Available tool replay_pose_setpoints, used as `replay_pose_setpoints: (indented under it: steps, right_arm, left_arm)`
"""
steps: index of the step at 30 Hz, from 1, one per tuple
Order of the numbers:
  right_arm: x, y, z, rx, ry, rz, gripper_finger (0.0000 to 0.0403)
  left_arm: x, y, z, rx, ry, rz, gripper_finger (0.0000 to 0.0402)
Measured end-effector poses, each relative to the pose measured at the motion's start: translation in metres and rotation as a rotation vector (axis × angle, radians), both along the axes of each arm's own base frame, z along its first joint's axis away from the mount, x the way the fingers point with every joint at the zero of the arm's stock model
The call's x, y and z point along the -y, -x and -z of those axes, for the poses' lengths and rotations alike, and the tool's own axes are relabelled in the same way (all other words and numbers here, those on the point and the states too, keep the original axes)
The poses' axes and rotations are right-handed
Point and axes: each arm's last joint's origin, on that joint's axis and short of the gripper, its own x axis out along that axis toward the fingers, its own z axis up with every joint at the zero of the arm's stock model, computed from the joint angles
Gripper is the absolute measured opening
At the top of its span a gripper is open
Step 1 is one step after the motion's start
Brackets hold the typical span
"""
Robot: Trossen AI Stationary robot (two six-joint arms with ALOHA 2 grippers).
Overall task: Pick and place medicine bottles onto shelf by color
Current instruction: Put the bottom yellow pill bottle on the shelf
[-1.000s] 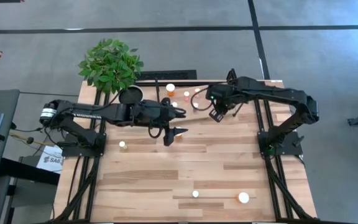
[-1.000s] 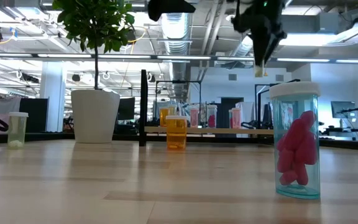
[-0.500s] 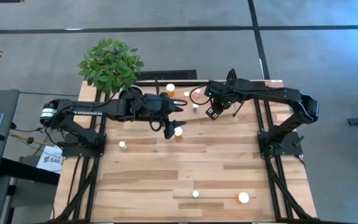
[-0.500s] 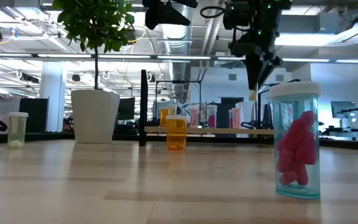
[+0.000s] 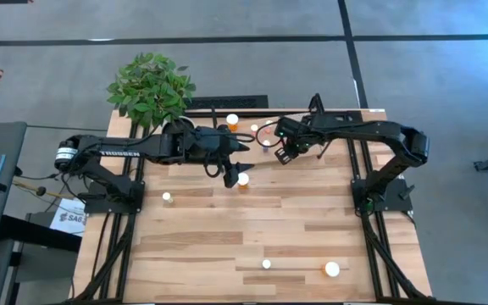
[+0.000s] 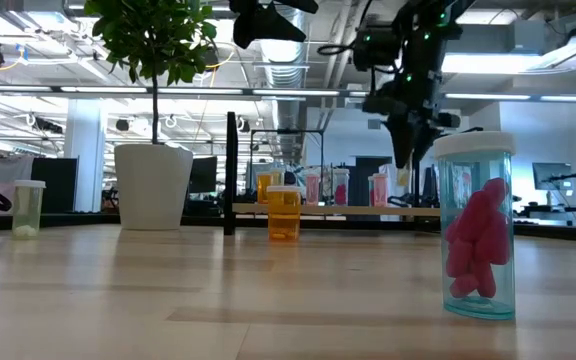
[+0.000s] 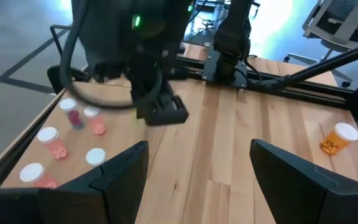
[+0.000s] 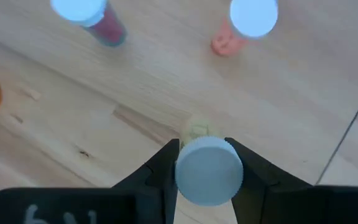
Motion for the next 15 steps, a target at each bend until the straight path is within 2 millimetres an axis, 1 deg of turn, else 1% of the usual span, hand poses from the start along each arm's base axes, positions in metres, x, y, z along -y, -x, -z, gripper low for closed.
replay_pose_setpoints:
  steps: [4, 7, 11, 15]
  right_arm:
    - [0.003, -0.008, 0.020, -0.061, -0.029, 0.022, 0.0131]
    - [0.005, -0.012, 0.030, -0.091, -0.037, 0.023, 0.0135]
    - [0.006, -0.014, 0.033, -0.097, -0.037, 0.017, 0.0136]
    - [0.007, -0.017, 0.032, -0.064, -0.022, 0.019, 0.0132]
  left_arm:
    - [0.000, 0.000, 0.000, 0.000, 0.003, -0.001, 0.0267]
    - [0.000, 0.000, 0.000, -0.001, 0.003, -0.001, 0.0267]
    - [0.000, 0.000, 0.000, -0.003, 0.003, -0.002, 0.0267]
    - [-0.001, 0.000, 0.000, -0.005, -0.006, -0.017, 0.0267]
